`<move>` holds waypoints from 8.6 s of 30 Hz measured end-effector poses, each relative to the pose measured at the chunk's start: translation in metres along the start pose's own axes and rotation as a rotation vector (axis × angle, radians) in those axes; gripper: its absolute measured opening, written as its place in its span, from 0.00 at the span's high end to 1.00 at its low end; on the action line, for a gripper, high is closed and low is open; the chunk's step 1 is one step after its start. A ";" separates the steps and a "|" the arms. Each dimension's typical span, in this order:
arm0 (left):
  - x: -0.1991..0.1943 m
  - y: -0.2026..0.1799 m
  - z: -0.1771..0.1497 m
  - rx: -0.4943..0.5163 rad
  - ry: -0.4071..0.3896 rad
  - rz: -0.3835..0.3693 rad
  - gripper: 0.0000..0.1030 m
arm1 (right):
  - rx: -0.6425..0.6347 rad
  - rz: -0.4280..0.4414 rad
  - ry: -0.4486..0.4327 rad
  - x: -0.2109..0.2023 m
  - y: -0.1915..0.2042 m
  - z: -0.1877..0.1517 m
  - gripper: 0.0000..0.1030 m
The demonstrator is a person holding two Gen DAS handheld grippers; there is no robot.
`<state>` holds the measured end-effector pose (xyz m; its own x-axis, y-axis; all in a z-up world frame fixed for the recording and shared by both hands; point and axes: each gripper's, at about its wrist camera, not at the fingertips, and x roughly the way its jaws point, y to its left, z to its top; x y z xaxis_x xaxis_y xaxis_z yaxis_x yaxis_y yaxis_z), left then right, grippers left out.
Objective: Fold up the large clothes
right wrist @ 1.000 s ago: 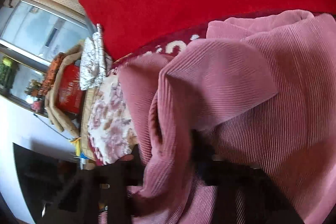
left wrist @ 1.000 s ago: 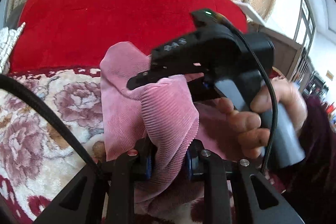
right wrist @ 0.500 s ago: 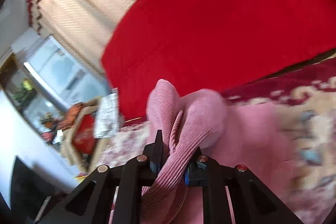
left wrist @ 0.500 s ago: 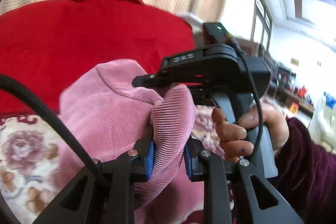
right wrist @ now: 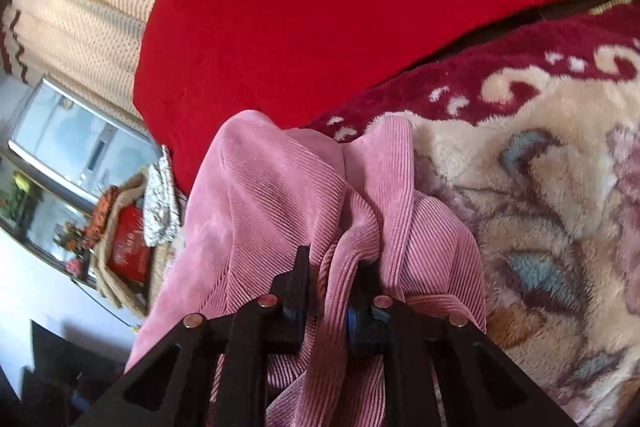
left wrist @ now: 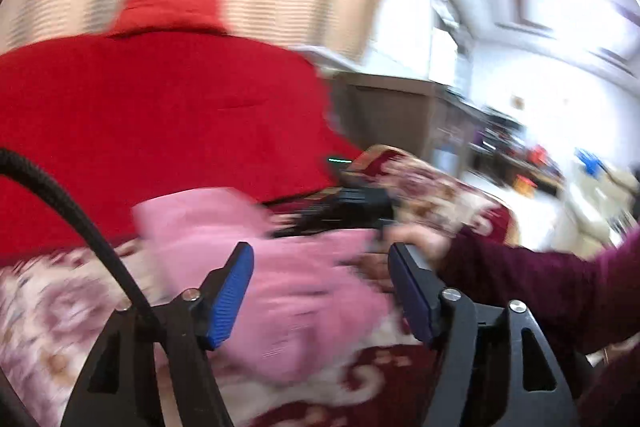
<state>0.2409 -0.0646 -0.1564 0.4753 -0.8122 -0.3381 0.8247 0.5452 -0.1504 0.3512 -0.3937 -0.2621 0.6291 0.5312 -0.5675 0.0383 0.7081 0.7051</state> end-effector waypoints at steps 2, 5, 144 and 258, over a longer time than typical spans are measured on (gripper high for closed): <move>0.005 0.035 -0.002 -0.130 0.022 0.069 0.32 | 0.004 0.002 -0.004 0.000 -0.004 -0.001 0.85; 0.018 0.078 -0.006 -0.332 0.046 0.135 0.32 | -0.009 -0.019 -0.017 -0.004 -0.004 -0.002 0.85; 0.070 0.069 0.017 -0.255 0.288 0.556 0.00 | -0.070 -0.113 -0.348 -0.122 0.056 -0.095 0.42; 0.064 0.070 -0.025 -0.190 0.372 0.596 0.00 | -0.112 -0.280 -0.126 -0.057 0.039 -0.085 0.32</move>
<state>0.3209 -0.0735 -0.2121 0.6635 -0.2599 -0.7016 0.3746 0.9271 0.0107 0.2515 -0.3570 -0.2386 0.6978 0.2516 -0.6706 0.1419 0.8691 0.4738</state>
